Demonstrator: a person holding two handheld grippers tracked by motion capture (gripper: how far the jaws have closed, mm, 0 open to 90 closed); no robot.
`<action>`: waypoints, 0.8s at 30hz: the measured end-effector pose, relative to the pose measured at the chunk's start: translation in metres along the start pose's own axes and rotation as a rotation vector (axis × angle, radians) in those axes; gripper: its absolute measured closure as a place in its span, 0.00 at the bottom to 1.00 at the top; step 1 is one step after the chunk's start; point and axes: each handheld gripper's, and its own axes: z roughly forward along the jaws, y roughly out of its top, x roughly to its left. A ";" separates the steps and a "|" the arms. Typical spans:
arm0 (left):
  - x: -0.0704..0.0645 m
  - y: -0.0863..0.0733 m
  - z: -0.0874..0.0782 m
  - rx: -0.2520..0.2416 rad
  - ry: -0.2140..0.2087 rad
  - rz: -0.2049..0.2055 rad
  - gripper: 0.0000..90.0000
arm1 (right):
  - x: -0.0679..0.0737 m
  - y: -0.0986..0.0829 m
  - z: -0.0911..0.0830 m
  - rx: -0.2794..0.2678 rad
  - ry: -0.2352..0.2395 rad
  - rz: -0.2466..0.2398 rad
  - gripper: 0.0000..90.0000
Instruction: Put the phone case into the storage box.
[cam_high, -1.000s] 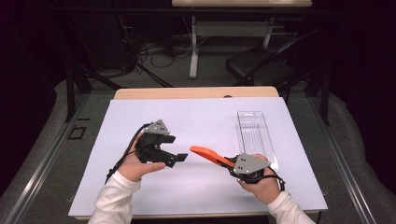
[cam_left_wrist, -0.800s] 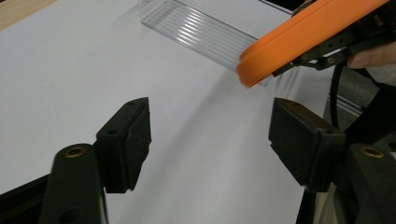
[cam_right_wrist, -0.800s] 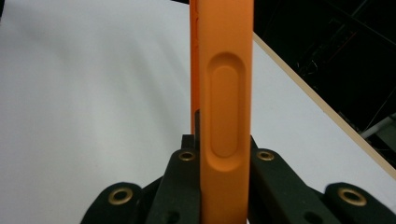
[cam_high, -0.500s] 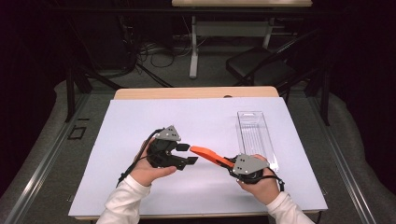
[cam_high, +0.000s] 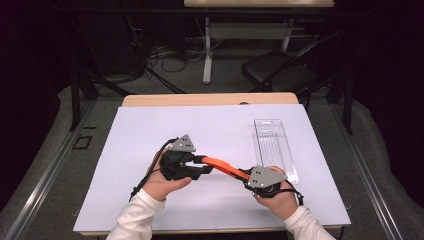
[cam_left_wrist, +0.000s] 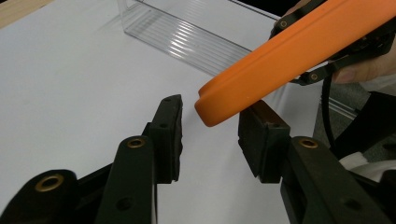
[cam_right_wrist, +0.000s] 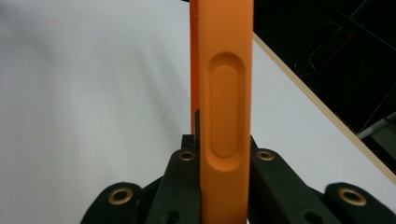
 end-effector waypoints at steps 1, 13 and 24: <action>0.000 0.000 0.000 -0.001 -0.001 0.000 0.69 | 0.000 0.000 0.000 -0.001 0.001 0.000 0.97; 0.001 0.000 0.000 -0.033 -0.010 -0.010 0.80 | 0.001 0.001 0.001 -0.007 0.002 -0.008 0.97; 0.002 -0.001 0.001 -0.066 -0.018 -0.035 0.84 | 0.001 0.001 0.000 -0.013 -0.007 -0.017 0.97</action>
